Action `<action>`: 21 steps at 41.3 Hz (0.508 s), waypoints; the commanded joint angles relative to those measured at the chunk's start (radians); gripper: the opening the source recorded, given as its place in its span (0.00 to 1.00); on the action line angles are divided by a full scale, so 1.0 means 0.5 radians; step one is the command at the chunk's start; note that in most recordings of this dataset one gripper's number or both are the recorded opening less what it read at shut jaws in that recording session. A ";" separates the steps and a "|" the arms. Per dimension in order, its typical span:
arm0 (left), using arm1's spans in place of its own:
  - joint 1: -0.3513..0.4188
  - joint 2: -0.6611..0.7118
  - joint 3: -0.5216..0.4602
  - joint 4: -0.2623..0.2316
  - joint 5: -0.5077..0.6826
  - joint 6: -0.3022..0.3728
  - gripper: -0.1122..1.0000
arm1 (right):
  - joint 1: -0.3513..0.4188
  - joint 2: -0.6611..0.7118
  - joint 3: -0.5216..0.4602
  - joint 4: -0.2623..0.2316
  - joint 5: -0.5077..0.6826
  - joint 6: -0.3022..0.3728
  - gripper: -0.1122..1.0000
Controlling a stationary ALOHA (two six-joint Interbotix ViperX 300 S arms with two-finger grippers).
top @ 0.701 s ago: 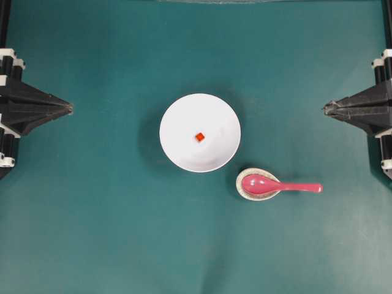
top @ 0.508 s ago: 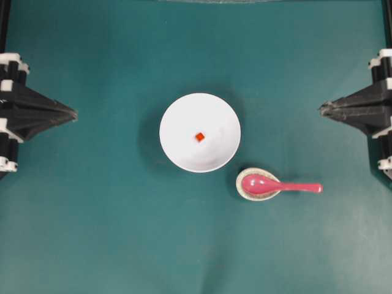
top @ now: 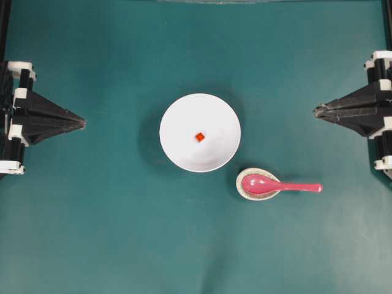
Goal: Grip the spoon and scoop the red block from the bowl with right arm.
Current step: 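Move the right gripper toward the pink spoon handle in the spoon rest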
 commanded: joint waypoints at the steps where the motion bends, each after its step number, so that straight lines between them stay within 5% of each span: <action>1: -0.006 0.006 -0.049 0.003 0.028 0.009 0.10 | 0.003 0.006 -0.052 0.006 -0.003 0.003 0.19; 12: 0.025 0.006 -0.049 0.009 0.046 0.025 0.10 | 0.003 0.021 -0.046 0.055 -0.003 0.006 0.52; 21: 0.058 0.006 -0.049 0.012 0.077 0.025 0.10 | 0.031 0.098 -0.012 0.095 -0.018 0.006 0.53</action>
